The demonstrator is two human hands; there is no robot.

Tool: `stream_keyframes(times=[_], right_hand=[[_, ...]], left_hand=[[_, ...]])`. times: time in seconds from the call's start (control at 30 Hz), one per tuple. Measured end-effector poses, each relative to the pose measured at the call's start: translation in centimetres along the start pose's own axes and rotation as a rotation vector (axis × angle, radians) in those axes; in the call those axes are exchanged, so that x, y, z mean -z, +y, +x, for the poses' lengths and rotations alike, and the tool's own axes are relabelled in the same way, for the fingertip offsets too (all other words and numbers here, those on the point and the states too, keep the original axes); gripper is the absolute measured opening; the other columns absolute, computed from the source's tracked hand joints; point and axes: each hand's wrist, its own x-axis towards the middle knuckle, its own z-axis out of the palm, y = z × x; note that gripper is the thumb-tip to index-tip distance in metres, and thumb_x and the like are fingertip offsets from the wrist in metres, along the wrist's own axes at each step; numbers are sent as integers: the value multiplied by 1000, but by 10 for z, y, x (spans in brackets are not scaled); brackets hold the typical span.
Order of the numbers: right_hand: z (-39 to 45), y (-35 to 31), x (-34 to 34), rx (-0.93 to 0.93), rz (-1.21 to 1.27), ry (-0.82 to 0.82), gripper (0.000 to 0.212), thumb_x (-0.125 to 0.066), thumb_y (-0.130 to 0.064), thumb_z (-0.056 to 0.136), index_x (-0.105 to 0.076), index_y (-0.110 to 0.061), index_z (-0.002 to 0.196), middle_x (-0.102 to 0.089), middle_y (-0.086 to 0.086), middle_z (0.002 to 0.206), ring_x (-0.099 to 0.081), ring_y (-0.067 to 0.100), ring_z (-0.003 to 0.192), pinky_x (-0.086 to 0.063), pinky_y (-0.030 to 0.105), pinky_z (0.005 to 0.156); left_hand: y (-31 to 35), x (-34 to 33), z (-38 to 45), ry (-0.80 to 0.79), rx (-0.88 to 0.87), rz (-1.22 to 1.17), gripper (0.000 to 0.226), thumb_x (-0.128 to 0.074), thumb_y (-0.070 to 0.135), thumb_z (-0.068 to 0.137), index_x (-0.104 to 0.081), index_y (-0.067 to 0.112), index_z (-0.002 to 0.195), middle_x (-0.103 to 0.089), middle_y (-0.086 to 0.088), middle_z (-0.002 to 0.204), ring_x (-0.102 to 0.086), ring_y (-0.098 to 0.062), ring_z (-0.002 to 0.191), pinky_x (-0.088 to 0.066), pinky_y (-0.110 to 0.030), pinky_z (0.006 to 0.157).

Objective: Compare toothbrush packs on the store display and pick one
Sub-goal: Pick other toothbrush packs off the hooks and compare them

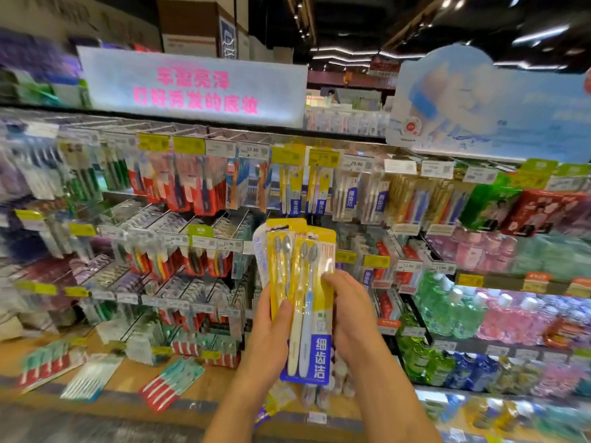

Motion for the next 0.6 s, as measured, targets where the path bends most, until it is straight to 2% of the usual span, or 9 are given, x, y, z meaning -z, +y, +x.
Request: stream_keyframes(times=[0.07,0.13,0.2,0.3,0.37,0.43,0.53,0.6], right_hand=[[18,-10,-15,44,-27,30,31,-62,-21,98,-75,-26,71,-73,4,81,-71,24,79,-57,49,85],[32,-19,-28,82,-37,45,31,-64,-21,97,-72,-24,67,-73,5,79,-70,25,79,-56,50,86],[43,-26,-39,116,-17,41,20,-63,-15,97,-70,-13,78,-72,11,80,-70,27,75,-56,47,81],[57,-29,-50,150,-41,68,12,-62,-13,98,-73,-9,95,-78,12,88,-75,26,77,-62,42,76],[63,-26,-57,149,-71,66,12,-64,-13,98,-74,-8,102,-80,15,97,-77,29,85,-63,45,80],[70,-22,-62,134,-76,75,12,-65,-14,98,-74,-8,104,-79,17,101,-77,31,87,-64,46,80],[80,-15,-68,112,-78,89,11,-64,-13,99,-73,-8,102,-79,18,100,-77,28,84,-64,43,75],[86,-10,-70,102,-96,100,10,-64,-13,100,-73,-9,99,-79,19,101,-76,28,83,-64,43,75]], left_hand=[[8,8,16,-21,-34,27,35,-41,46,107,-36,60,139,-58,33,132,-62,7,118,-53,-23,97],[15,17,30,-47,-40,27,40,-40,49,107,-35,57,145,-54,32,138,-57,-1,129,-49,-34,108],[18,28,44,-80,-53,21,48,-41,53,105,-30,55,152,-52,29,144,-54,-4,133,-45,-43,114],[19,42,59,-108,-52,2,41,-41,48,107,-34,56,146,-59,31,133,-65,6,114,-54,-31,99],[16,48,65,-123,-26,-15,37,-43,48,106,-35,62,139,-63,28,130,-69,3,111,-57,-33,96],[14,54,71,-134,-14,-19,34,-42,47,106,-35,64,134,-65,30,126,-69,3,109,-58,-29,92],[9,62,82,-146,16,-25,32,-41,44,107,-34,63,132,-69,39,108,-71,8,100,-56,-17,76],[4,66,89,-158,29,-28,30,-40,42,108,-36,65,127,-69,43,103,-72,7,96,-57,-17,71]])
